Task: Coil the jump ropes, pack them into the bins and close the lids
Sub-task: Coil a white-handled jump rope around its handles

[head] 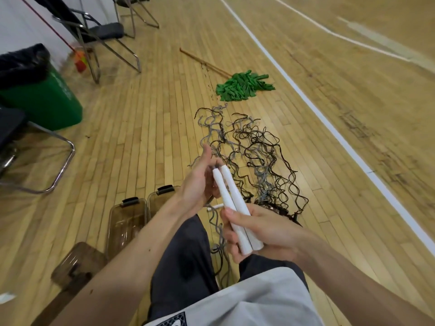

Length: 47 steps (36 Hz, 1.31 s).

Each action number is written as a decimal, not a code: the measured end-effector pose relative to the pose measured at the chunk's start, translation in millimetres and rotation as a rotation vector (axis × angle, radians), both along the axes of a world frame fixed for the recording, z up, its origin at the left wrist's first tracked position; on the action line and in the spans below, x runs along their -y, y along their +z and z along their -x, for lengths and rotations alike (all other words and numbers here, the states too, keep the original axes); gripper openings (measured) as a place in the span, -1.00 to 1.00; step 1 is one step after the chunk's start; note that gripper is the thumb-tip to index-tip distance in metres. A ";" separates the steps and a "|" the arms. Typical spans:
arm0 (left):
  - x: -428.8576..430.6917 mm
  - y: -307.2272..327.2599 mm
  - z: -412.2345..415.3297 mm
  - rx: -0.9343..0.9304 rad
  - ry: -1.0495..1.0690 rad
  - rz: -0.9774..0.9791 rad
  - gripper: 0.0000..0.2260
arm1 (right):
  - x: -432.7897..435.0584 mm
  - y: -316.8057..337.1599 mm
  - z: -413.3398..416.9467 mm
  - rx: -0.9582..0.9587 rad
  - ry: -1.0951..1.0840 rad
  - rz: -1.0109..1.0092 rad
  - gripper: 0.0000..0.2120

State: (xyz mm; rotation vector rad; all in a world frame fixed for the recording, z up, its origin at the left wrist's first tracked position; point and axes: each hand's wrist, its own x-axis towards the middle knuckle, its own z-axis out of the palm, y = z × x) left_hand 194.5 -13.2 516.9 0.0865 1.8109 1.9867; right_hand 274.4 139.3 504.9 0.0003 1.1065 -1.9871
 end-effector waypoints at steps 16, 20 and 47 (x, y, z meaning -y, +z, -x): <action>-24.0 -45.8 -27.3 0.058 0.030 0.043 -0.60 | -18.1 -3.3 21.7 -0.062 -0.168 -0.146 -0.76; -22.8 -51.1 -30.1 -0.033 0.063 0.153 -0.80 | -22.7 -11.5 29.5 -0.179 -0.189 -0.350 -0.76; 1.2 28.2 -8.3 -0.872 -0.958 1.221 -0.70 | -38.5 -11.4 17.8 -0.379 0.482 -0.886 -0.77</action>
